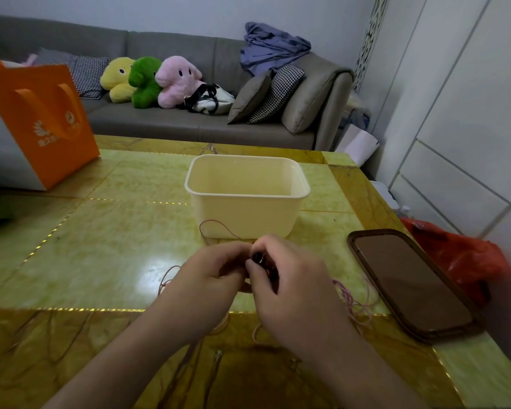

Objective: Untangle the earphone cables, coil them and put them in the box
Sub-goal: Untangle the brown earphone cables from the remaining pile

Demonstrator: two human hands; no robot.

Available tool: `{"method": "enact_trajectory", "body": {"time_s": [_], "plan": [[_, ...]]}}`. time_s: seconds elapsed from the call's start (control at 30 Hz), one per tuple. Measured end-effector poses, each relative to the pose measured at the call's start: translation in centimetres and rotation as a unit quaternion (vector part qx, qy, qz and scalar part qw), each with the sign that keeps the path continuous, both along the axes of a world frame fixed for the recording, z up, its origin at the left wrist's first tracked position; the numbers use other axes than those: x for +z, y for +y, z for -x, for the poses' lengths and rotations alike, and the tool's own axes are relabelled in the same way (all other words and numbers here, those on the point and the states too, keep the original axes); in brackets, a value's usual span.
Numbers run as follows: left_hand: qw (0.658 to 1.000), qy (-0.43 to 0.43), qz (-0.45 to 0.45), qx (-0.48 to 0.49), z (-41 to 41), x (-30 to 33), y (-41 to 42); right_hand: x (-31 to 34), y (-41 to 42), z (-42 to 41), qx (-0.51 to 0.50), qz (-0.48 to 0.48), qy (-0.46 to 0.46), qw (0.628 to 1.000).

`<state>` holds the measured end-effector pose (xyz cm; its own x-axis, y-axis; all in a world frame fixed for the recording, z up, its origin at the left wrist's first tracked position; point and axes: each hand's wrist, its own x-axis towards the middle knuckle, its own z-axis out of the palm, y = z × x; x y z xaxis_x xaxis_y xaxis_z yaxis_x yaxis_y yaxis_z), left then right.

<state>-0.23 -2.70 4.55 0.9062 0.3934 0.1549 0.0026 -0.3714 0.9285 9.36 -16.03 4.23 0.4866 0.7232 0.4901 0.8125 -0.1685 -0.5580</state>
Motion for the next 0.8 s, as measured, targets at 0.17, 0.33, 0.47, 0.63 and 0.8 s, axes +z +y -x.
{"method": "enact_trajectory", "body": {"time_s": [0.17, 0.33, 0.47, 0.63, 0.8], "plan": [[0.999, 0.019, 0.023, -0.046, 0.2, 0.1, -0.3, -0.1, 0.1, -0.5, -0.036, -0.021, 0.012, 0.999], [0.976, 0.028, 0.213, -0.026, 0.1, -0.4, 0.1, 0.9, -0.3, -1.5, 0.016, -0.054, 0.282, 0.958], [0.938, -0.012, 0.345, -0.012, 0.0, -0.1, 0.2, 1.0, -0.8, -3.3, -0.006, -0.087, 0.391, 0.916], [0.92, -0.033, 0.39, -0.014, -0.1, 0.4, 0.1, 0.0, -0.5, -3.3, 0.104, -0.023, 0.503, 0.858], [0.918, -0.018, 0.396, -0.027, 0.3, 0.5, 0.4, -0.6, -0.1, -3.3, 0.12, -0.058, 0.541, 0.83]]}}
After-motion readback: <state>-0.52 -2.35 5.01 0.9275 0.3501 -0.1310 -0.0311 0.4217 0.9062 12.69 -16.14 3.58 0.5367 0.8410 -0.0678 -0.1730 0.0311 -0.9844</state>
